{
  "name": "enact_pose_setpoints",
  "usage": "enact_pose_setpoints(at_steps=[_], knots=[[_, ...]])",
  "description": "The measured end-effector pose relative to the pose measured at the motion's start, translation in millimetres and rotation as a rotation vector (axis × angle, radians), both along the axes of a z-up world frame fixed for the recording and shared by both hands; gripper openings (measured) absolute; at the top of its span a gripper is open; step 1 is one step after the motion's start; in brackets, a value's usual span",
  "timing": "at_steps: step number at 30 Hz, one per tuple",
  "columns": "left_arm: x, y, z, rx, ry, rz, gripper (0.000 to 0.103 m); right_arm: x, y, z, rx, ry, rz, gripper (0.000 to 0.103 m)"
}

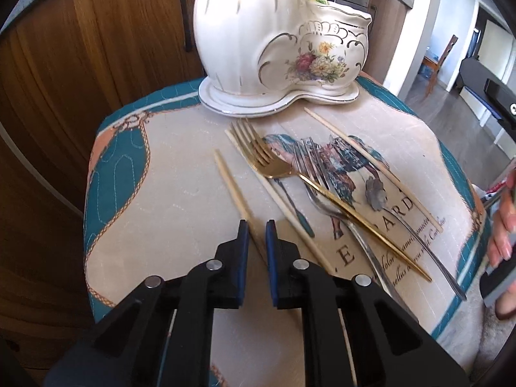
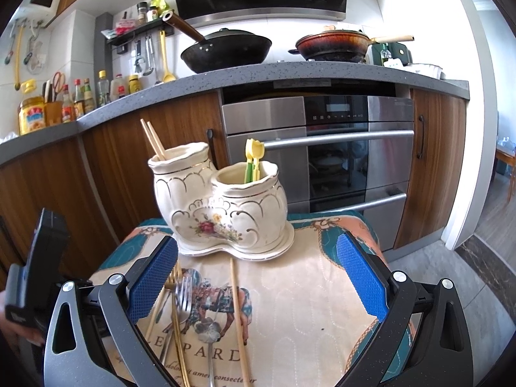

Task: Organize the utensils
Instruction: 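Grasp a wooden chopstick with the left tool while the right tool grasps a gold fork, then lift the chopstick and gold fork up over the ceramic holder with both tools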

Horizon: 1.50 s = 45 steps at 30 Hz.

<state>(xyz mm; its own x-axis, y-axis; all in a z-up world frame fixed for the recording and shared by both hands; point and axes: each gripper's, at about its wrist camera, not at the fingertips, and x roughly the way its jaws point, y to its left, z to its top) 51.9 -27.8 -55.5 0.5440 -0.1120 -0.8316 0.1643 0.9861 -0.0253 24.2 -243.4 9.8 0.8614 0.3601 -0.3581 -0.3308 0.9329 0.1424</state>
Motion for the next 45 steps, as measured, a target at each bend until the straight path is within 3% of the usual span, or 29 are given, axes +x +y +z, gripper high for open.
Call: enact_pose_setpoints(at_steps=[5, 11, 12, 14, 17, 23, 28, 34, 37, 39, 45], knots=[[-15.5, 11.0, -1.1, 0.009, 0.006, -0.007, 0.006, 3.3, 5.2, -3.3, -0.020, 0.037, 0.027, 0.098], [-28.7, 13.9, -3.1, 0.029, -0.027, -0.017, 0.006, 5.1, 36.8, -18.4, -0.110, 0.145, 0.153, 0.093], [-29.8, 13.6, -3.5, 0.030, -0.034, -0.016, 0.006, 4.1, 44.1, -21.8, -0.133, 0.158, 0.174, 0.090], [-33.9, 14.7, -3.6, 0.029, -0.050, -0.019, 0.006, 3.3, 56.7, -26.3, -0.178, 0.181, 0.197, 0.067], [-37.1, 18.1, -3.2, 0.016, -0.052, -0.026, 0.006, 6.9, 74.2, -34.4, -0.213, 0.246, 0.249, 0.050], [-37.5, 27.5, -4.1, -0.022, -0.049, -0.035, 0.006, 16.0, 105.0, -47.6, -0.267, 0.348, 0.324, 0.026], [-36.9, 29.9, -3.1, -0.029, -0.052, -0.044, 0.006, 26.4, 119.6, -54.4, -0.283, 0.411, 0.343, 0.019], [-33.9, 31.8, -3.8, -0.038, -0.054, -0.051, 0.006, 37.6, 129.3, -63.1, -0.329, 0.456, 0.330, 0.019], [-34.3, 32.2, -3.8, -0.041, -0.054, -0.052, 0.006, 39.3, 132.4, -62.4, -0.345, 0.462, 0.332, 0.017], [-34.1, 32.3, -3.9, -0.043, -0.054, -0.053, 0.006, 40.6, 137.2, -64.1, -0.363, 0.458, 0.333, 0.007], [-34.3, 34.5, -3.8, -0.057, -0.056, -0.053, 0.005, 35.0, 129.0, -60.1, -0.321, 0.431, 0.341, 0.007]])
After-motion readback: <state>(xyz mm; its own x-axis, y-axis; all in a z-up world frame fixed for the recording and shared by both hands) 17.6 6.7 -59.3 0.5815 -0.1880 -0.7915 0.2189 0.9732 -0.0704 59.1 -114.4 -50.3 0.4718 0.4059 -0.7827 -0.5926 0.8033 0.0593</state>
